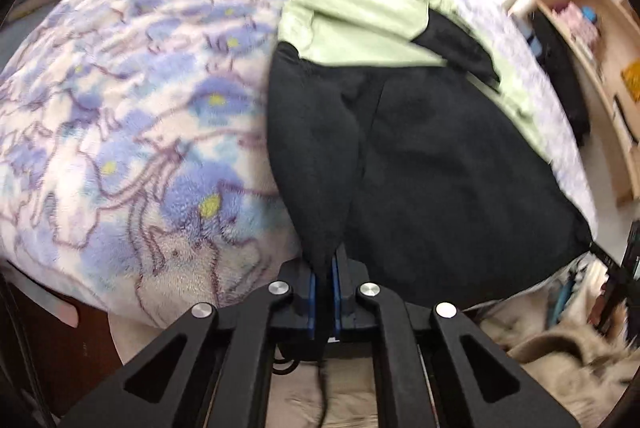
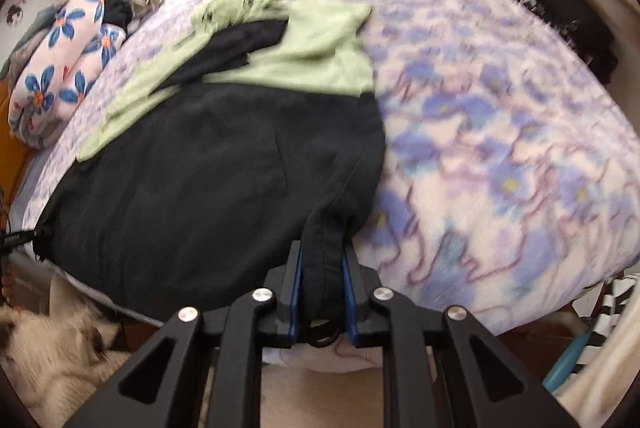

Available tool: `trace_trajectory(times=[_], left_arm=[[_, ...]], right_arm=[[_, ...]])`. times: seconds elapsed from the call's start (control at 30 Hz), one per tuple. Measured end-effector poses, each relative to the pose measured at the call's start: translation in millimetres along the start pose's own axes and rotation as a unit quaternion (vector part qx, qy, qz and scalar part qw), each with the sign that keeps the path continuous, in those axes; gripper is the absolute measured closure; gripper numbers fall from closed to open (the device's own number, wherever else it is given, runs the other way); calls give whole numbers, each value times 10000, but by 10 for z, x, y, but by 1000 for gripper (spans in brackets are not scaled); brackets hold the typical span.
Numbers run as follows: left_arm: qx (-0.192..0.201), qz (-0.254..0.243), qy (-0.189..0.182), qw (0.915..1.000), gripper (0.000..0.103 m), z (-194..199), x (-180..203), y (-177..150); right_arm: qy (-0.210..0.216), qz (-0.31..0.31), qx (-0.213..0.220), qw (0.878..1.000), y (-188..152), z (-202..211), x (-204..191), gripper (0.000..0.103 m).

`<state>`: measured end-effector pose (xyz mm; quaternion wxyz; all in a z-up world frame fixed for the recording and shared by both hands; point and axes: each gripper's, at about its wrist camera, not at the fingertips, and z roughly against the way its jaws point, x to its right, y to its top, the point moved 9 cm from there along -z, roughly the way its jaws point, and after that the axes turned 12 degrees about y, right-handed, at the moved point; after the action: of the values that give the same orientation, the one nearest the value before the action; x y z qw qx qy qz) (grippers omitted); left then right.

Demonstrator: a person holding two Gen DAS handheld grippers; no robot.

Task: Fold large clothes
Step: 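Grasp the black hem of the jacket with both tools, then lift the held hem with both tools and fold it toward the hood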

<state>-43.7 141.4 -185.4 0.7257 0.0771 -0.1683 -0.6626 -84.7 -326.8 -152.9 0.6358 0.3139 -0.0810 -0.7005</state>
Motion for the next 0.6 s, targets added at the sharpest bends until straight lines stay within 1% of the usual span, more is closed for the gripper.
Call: trace_trajectory(times=[0.03, 0.1, 0.17, 0.3, 0.33, 0.43, 0.5, 0.6], left_arm=[[66, 115, -72, 9999, 100, 79, 10, 16], [145, 227, -90, 9996, 100, 191, 13, 18], [206, 304, -149, 9992, 100, 290, 5, -15], [179, 469, -346, 9981, 100, 488, -55, -171], [174, 498, -361, 9980, 100, 530, -76, -186], [206, 721, -554, 9956, 100, 667, -154, -208], [257, 923, -764, 9925, 100, 736, -177, -132], [452, 1126, -998, 9876, 100, 808, -174, 87]], right_arm=[[-5, 14, 62, 10000, 31, 63, -13, 87], [-51, 108, 172, 9998, 87, 234, -57, 87], [-53, 167, 202, 9996, 82, 339, -113, 87], [-25, 229, 244, 9994, -2, 546, -177, 87], [-22, 250, 248, 9994, -3, 602, -199, 87], [65, 237, 291, 9993, 53, 717, -223, 87], [193, 141, 412, 9989, 150, 774, -250, 87], [365, -28, 619, 9974, 319, 812, -268, 87]])
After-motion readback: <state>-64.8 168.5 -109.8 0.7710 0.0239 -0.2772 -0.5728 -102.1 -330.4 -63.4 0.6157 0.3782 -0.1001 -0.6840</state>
